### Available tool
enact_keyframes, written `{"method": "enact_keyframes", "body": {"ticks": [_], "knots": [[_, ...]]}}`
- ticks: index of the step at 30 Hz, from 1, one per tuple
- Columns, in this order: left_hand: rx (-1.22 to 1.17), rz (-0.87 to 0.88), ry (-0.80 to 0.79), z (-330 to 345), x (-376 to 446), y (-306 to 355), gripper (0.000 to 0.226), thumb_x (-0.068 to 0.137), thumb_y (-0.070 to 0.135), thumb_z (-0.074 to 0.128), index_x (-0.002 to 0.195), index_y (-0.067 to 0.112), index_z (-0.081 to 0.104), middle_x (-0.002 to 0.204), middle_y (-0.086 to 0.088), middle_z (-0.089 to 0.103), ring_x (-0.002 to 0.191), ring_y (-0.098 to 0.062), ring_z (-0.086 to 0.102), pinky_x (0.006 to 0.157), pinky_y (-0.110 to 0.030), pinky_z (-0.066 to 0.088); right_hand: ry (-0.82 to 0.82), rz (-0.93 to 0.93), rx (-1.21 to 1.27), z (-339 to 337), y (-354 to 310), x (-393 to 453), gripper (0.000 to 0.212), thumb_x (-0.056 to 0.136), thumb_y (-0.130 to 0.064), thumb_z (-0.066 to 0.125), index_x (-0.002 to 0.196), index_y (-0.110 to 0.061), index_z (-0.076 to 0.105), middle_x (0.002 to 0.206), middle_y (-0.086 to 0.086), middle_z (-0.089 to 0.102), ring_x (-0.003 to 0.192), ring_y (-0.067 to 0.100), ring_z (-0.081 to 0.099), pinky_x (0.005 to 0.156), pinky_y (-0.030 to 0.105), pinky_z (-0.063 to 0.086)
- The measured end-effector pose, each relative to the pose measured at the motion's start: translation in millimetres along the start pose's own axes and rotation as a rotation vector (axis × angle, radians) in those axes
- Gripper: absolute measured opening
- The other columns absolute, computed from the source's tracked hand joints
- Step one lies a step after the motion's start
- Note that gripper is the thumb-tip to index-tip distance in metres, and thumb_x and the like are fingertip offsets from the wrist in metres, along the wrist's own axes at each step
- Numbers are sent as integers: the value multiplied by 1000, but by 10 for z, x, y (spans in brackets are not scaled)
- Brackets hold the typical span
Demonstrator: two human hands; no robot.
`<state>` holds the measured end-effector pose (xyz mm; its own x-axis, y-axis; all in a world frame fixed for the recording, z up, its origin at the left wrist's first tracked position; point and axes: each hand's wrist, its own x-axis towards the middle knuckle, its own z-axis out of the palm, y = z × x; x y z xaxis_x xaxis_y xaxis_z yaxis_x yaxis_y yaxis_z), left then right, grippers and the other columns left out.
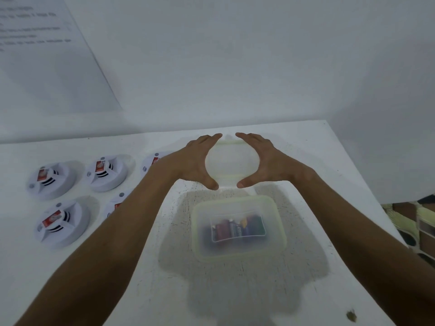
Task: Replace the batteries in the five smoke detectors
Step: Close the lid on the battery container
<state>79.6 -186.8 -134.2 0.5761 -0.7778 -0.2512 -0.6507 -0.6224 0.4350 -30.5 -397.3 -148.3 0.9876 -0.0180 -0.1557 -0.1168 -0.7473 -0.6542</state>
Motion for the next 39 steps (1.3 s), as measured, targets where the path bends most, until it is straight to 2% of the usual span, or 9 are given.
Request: {"method": "enact_keyframes", "body": {"ticks": [10, 13, 20, 25, 28, 30, 33, 35, 39], "knots": [[-62, 25, 127, 218, -3, 8, 129, 59, 52, 85, 152, 26, 1, 157, 3, 12, 143, -21, 9, 114, -45, 18, 31, -27, 40, 80, 52, 18, 133, 56, -42, 95, 154, -41, 7, 160, -7, 16, 147, 23, 16, 119, 53, 24], [-55, 10, 164, 241, 3, 9, 126, 55, 55, 83, 151, 28, 5, 152, 2, 22, 139, -23, 18, 114, -46, 23, 25, -30, 21, 84, 39, 21, 133, 56, -39, 96, 154, -42, 6, 161, -7, 15, 147, 23, 14, 118, 50, 23], [31, -17, 184, 244, 35, 32, 120, 44, 61, 70, 145, 34, 13, 138, 0, 36, 124, -27, 35, 107, -49, 31, 93, -60, 50, 130, 5, 6, 120, 51, -37, 85, 152, -36, 19, 137, -2, 35, 126, 18, 34, 111, 50, 38], [-14, 17, 209, 252, 12, 16, 127, 50, 61, 76, 150, 32, 4, 146, -1, 29, 135, -26, 24, 113, -44, 22, 136, -75, 122, 165, 31, -21, 137, 51, -37, 95, 155, -38, 6, 147, -1, 30, 136, 20, 29, 115, 50, 32], [-163, -21, 251, 269, -95, 23, 137, 50, 59, 86, 151, 36, -4, 159, 2, 8, 146, -16, 2, 117, -42, 11, 178, -36, 255, 226, 77, -96, 142, 51, -39, 97, 154, -40, 1, 161, -10, 10, 149, 13, 12, 121, 43, 22], [-360, -73, 302, 313, -178, 32, 134, 52, 58, 86, 150, 40, -4, 160, 8, 1, 147, -10, -1, 117, -38, 13, 184, 2, 356, 289, 119, -154, 136, 57, -34, 96, 154, -41, 0, 161, -16, 9, 147, 7, 16, 120, 32, 27], [-644, -117, 362, 439, -226, 51, 120, 60, 59, 79, 150, 41, 1, 159, 11, 8, 145, -11, 13, 117, -38, 21, 185, 15, 458, 355, 187, -189, 131, 67, -13, 91, 156, -32, -4, 138, -34, 22, 117, -23, 38, 86, -4, 38], [-691, -115, 390, 512, -206, 38, 112, 67, 53, 78, 150, 41, 4, 158, 11, 12, 144, -9, 17, 116, -36, 24, 178, 19, 498, 376, 211, -181, 131, 69, -4, 88, 157, -28, -6, 127, -39, 21, 105, -34, 37, 75, -7, 38], [-915, -112, 399, 569, -166, 14, 108, 69, 40, 82, 149, 42, 10, 154, 14, 21, 137, -6, 30, 113, -37, 31, 188, 35, 552, 423, 216, -167, 128, 70, -1, 87, 157, -29, -4, 131, -36, 22, 108, -31, 33, 76, -6, 39]]}}
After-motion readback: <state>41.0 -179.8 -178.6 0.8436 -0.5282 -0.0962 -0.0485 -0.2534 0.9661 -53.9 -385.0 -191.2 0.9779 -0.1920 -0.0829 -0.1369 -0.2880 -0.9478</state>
